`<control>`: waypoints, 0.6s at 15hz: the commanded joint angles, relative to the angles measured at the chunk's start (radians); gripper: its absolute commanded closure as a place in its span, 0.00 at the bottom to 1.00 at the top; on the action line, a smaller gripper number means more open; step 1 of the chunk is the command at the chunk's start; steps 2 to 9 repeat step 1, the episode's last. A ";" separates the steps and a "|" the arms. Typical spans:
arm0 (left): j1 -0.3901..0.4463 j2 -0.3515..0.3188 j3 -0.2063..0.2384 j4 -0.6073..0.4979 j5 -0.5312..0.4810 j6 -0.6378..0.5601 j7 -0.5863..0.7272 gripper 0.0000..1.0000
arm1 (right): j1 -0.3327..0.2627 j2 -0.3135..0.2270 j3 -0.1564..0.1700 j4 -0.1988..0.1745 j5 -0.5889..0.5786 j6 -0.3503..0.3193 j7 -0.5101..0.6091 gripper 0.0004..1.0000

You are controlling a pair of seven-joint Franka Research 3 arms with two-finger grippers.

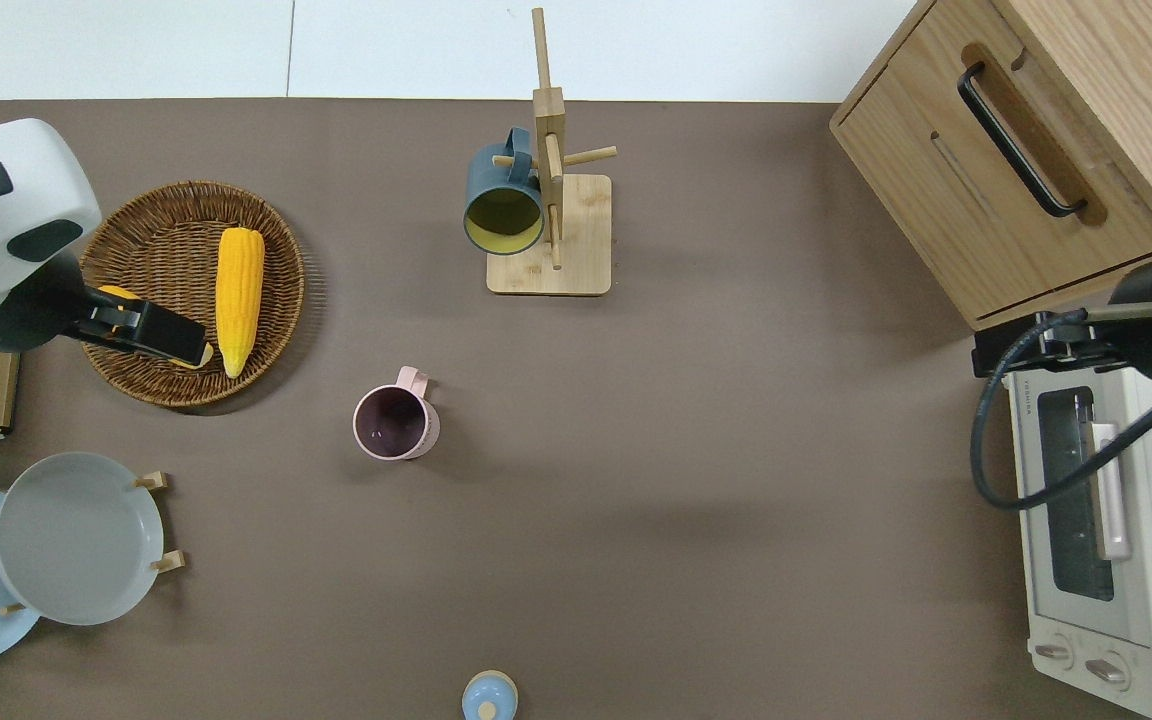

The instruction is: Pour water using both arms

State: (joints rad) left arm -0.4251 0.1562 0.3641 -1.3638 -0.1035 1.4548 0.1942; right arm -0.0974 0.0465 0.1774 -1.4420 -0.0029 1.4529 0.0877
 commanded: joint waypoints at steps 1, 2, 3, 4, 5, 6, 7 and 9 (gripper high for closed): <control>0.092 -0.014 -0.100 -0.012 0.021 -0.002 -0.012 0.00 | -0.010 -0.019 0.001 -0.023 0.027 0.000 -0.022 0.01; 0.092 -0.014 -0.100 -0.012 0.021 -0.002 -0.012 0.00 | -0.010 -0.019 0.001 -0.023 0.027 0.000 -0.022 0.01; 0.092 -0.014 -0.100 -0.012 0.021 -0.002 -0.012 0.00 | -0.010 -0.019 0.001 -0.023 0.027 0.000 -0.022 0.01; 0.092 -0.014 -0.100 -0.012 0.021 -0.002 -0.012 0.00 | -0.010 -0.019 0.001 -0.023 0.027 0.000 -0.022 0.01; 0.092 -0.014 -0.100 -0.012 0.021 -0.002 -0.012 0.00 | -0.010 -0.019 0.001 -0.023 0.027 0.000 -0.022 0.01; 0.092 -0.014 -0.100 -0.012 0.021 -0.002 -0.012 0.00 | -0.010 -0.019 0.001 -0.023 0.027 0.000 -0.022 0.01; 0.092 -0.014 -0.100 -0.012 0.021 -0.002 -0.012 0.00 | -0.010 -0.019 0.001 -0.023 0.027 0.000 -0.022 0.01; 0.092 -0.014 -0.100 -0.012 0.021 -0.002 -0.012 0.00 | -0.010 -0.019 0.001 -0.023 0.027 0.000 -0.022 0.01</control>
